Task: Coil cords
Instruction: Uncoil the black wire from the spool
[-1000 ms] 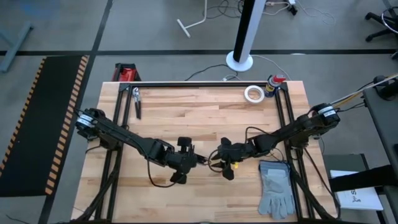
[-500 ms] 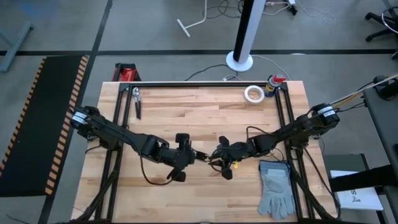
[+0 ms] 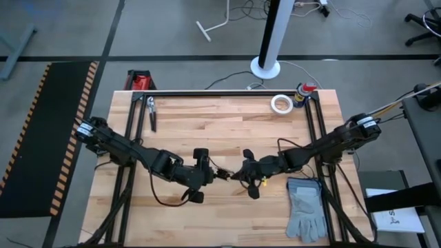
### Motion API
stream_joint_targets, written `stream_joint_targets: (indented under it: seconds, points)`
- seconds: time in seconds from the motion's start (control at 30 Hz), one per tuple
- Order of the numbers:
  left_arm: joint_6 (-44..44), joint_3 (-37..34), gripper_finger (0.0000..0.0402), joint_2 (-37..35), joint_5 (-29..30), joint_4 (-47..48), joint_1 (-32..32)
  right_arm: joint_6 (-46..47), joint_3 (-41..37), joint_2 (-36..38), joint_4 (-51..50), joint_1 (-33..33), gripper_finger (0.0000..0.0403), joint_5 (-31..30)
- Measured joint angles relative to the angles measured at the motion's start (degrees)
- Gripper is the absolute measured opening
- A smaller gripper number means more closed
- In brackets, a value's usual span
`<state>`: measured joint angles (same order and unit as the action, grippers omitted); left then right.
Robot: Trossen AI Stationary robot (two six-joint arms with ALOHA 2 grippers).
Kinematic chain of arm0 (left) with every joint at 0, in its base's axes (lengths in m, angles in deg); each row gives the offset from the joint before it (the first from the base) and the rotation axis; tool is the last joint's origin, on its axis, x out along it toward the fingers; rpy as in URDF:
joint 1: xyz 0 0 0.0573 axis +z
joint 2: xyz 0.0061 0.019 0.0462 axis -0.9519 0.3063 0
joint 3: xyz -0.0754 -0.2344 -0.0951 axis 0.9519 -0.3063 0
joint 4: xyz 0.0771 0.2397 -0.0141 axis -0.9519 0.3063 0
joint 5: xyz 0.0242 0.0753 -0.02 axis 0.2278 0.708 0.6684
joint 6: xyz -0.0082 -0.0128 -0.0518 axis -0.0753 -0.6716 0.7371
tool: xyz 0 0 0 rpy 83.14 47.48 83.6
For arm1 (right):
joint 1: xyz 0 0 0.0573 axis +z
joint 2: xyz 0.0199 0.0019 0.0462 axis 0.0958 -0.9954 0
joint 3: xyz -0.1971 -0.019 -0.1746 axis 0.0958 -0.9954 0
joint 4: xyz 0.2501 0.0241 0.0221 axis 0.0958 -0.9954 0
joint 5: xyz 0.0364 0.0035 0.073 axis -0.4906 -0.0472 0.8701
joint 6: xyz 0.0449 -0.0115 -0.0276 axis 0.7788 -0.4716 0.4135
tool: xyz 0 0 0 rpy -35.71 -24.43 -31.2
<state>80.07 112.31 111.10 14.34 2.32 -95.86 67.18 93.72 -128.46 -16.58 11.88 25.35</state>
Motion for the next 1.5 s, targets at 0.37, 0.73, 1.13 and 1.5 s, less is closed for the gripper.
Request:
stream_joint_targets:
  seconds: [0.37,0.73,1.13,1.5]
  points:
    - [-0.07,-0.02,0.0000,-1.28,0.38,0.69,-0.13,5.52,-1.06,0.68,-5.48,0.25,0.0012,0.05]
    - [-2.71,-0.02,0.0000,-2.06,1.57,-2.34,-0.33,4.07,-4.23,0.66,12.34,0.62,0.0109,0.04]
    - [-13.67,-0.24,0.0000,-2.93,2.12,-16.69,-1.66,6.67,-12.07,-4.02,36.28,-3.57,0.0138,11.12]
    - [-20.61,-1.15,0.0000,-2.91,3.10,-25.02,-1.60,3.92,-8.51,-4.90,36.14,-4.30,0.0144,14.10]
